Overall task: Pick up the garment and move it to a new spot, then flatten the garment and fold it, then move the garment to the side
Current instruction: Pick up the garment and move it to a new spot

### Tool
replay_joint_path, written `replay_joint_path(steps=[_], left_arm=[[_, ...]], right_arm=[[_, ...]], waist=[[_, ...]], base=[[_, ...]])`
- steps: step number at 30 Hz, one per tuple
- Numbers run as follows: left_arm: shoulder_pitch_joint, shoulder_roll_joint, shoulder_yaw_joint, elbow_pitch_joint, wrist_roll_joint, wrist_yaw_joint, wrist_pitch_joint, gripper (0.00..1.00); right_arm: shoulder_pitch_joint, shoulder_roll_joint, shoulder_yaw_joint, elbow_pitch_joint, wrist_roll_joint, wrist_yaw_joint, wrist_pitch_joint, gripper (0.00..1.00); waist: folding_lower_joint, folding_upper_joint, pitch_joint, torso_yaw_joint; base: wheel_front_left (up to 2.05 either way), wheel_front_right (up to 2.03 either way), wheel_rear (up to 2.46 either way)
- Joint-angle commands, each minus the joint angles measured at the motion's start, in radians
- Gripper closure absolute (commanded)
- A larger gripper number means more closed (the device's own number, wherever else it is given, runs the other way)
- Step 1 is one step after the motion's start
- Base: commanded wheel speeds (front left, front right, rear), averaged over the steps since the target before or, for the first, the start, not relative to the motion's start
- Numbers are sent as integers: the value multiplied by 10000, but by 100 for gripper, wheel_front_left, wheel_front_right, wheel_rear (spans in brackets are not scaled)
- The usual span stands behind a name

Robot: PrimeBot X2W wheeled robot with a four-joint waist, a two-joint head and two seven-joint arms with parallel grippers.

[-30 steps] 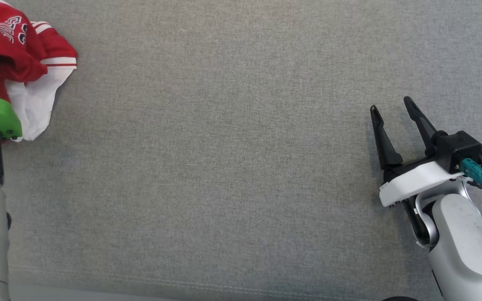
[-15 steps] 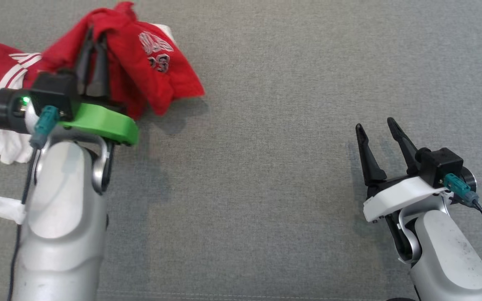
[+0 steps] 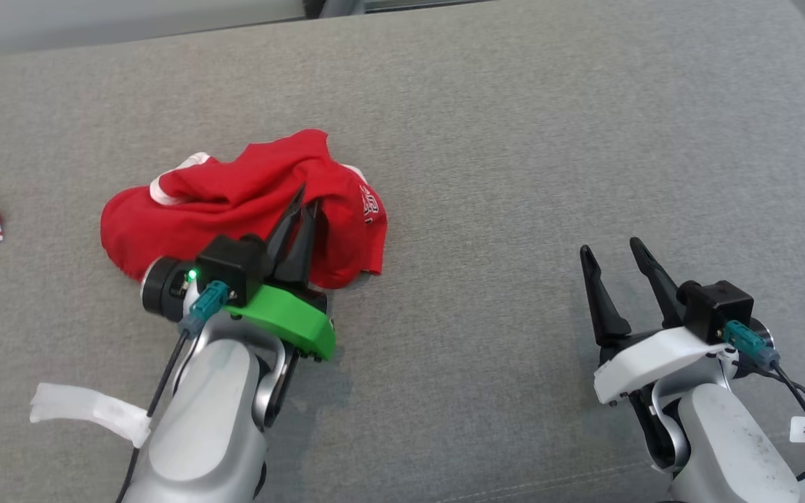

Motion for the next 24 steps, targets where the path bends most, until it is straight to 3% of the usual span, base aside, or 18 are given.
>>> replay_joint_path(steps=[1, 2, 3, 4, 5, 12, 24], left_arm=[[167, 44, 10, 56, -48, 53, -8, 100], [274, 48, -17, 114, -111, 127, -6, 100], [399, 49, -27, 172, -129, 174, -6, 76], [552, 47, -45, 309, -157, 191, -6, 49], [692, 47, -49, 435, -172, 210, -6, 0], [1636, 45, 747, 568, -55, 444, -7, 0], [3412, 39, 2352, -936, 126, 574, -7, 0]], right_arm=[[131, -15, -11, 24, 35, -3, -29, 0], [165, 8, -23, 36, 44, -3, -29, 0], [215, 30, -15, 60, 49, -3, -29, 0], [258, 42, -13, 77, 62, -3, -29, 0], [293, 37, -23, 84, 70, -3, -29, 0], [508, 94, -64, 125, 141, -3, -29, 0], [604, 185, 119, 65, 149, -3, -29, 0]], waist=[[0, -1, -427, -779], [0, -1, -471, -890], [0, -1, -521, -979], [0, -1, -569, -1051], [0, -1, -615, -1097], [0, -1, -953, -969], [0, -1, -1289, 187]], base=[[0, 0, 0], [0, 0, 0], [0, 0, 0], [0, 0, 0], [0, 0, 0], [0, 0, 0], [0, 0, 0]])
